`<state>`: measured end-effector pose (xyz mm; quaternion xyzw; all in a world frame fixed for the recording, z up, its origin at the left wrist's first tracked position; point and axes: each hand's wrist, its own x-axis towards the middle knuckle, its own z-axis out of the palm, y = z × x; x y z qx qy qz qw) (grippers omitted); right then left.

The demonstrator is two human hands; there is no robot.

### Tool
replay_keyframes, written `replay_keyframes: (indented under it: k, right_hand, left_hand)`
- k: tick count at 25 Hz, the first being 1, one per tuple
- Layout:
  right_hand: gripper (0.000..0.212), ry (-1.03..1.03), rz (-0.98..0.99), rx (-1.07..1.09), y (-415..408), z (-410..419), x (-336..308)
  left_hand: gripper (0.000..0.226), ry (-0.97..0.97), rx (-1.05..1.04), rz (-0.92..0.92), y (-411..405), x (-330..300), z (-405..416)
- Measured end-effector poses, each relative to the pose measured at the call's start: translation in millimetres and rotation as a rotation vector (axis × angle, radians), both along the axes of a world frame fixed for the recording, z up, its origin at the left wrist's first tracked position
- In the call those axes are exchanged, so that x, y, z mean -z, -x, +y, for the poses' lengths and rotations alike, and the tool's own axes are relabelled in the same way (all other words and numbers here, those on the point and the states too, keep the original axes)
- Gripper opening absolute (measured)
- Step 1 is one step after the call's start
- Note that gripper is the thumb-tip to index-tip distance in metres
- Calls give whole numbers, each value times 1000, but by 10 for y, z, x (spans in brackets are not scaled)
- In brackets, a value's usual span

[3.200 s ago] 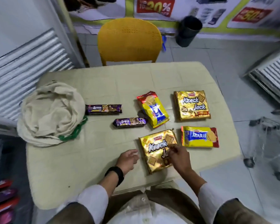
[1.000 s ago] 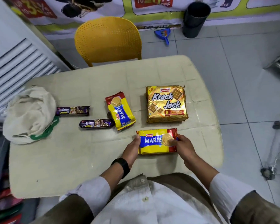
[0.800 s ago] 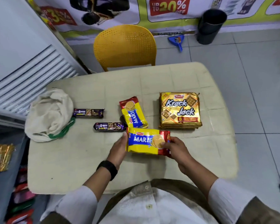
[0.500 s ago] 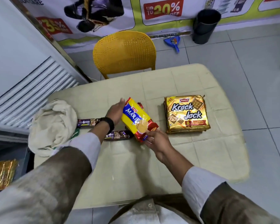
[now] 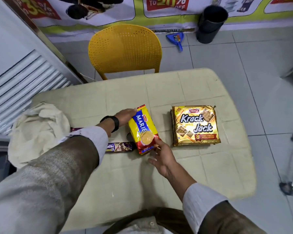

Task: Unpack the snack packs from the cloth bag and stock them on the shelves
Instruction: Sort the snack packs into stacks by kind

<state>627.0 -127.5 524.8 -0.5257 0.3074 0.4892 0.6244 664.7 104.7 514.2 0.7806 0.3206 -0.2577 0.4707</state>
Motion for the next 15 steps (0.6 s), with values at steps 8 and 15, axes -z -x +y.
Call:
replay_keyframes:
  k: [8,15]
  right_hand:
    - [7,175,-349,-147,-776,337,-179]
    - [50,362,-528,-140,-726,294,15]
  left_hand:
    - [37,53,-360,-152,533,184,-108]
    - [50,-49,-481,-156,598,120,-139]
